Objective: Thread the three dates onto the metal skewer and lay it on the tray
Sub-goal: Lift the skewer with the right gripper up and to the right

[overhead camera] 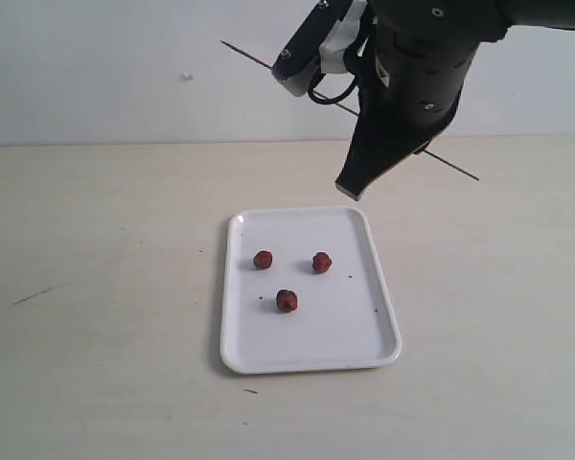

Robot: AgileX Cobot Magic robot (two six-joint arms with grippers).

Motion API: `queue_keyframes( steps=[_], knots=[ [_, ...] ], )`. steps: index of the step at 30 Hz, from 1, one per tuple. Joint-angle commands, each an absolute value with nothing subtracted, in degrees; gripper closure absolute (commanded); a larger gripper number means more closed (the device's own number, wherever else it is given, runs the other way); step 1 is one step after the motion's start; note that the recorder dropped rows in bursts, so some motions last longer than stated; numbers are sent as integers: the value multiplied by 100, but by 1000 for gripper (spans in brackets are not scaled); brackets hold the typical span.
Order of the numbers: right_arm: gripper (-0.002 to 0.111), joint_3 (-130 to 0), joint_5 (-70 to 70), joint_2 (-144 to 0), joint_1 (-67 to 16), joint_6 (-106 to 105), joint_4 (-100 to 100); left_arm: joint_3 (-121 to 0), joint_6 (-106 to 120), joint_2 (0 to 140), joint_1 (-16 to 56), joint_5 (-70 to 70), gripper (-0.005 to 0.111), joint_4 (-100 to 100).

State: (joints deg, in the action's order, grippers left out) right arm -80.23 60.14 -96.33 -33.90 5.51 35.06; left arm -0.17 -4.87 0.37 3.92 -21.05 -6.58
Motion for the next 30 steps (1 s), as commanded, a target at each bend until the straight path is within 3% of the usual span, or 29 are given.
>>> queue_keyframes(
  steps=[1,13,21,30],
  knots=[
    [108,-8032,5685,-9598,-3105,615,3605,0,0,0,378,-1873,106,-1342],
    [108,-8032,5393,-9684,-1099,375,2282,0,-1934,0,378,734,106,-944],
    [108,-8029,5243,-9985,-1004,164,2001,0,-3050,0,378,2717,106,-856],
    [108,-8029,5012,-10141,-1004,-51,1939,-841,-1923,410,378,2796,107,403]
  ],
)
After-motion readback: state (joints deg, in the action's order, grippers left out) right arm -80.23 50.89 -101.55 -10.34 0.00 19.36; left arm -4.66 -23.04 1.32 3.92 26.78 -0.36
